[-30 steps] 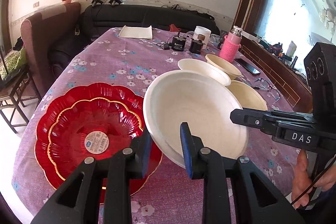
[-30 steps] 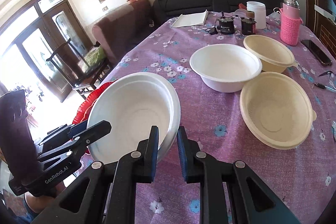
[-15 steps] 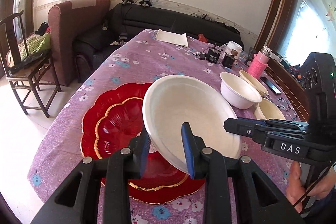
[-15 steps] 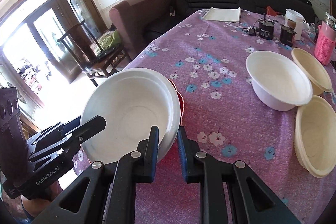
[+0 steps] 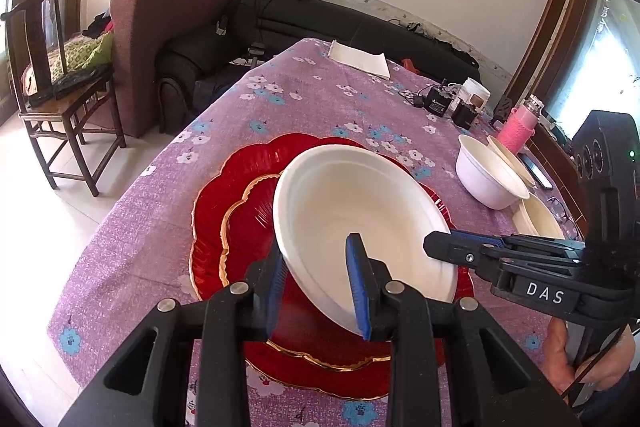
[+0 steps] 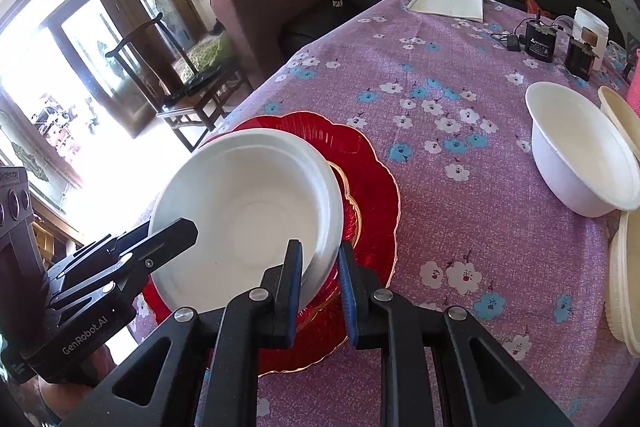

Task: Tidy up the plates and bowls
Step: 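Carry the held white bowl with the left gripper over the red plates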

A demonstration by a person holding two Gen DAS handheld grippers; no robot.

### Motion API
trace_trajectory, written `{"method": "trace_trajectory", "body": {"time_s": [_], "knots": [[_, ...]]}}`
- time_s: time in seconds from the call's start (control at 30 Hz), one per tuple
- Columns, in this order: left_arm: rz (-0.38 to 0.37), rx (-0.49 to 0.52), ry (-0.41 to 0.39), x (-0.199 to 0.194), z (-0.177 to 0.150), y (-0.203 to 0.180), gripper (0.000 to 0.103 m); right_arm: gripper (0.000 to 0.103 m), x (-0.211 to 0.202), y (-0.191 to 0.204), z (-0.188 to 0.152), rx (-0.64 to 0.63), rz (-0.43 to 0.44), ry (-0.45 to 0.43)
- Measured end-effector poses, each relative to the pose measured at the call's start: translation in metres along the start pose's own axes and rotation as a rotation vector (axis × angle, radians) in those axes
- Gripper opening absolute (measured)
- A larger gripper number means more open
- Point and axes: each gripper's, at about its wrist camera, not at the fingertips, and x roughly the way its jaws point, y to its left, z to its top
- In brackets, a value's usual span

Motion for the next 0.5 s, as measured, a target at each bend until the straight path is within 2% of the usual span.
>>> {"method": "trace_trajectory", "body": {"time_s": [0.5], "knots": [[-0.004, -0.031, 0.024, 0.0101, -0.0039, 0.0100, 0.027, 0.020, 0.0107, 0.0028, -0.0021, 0.002, 0.003, 0.028]]}}
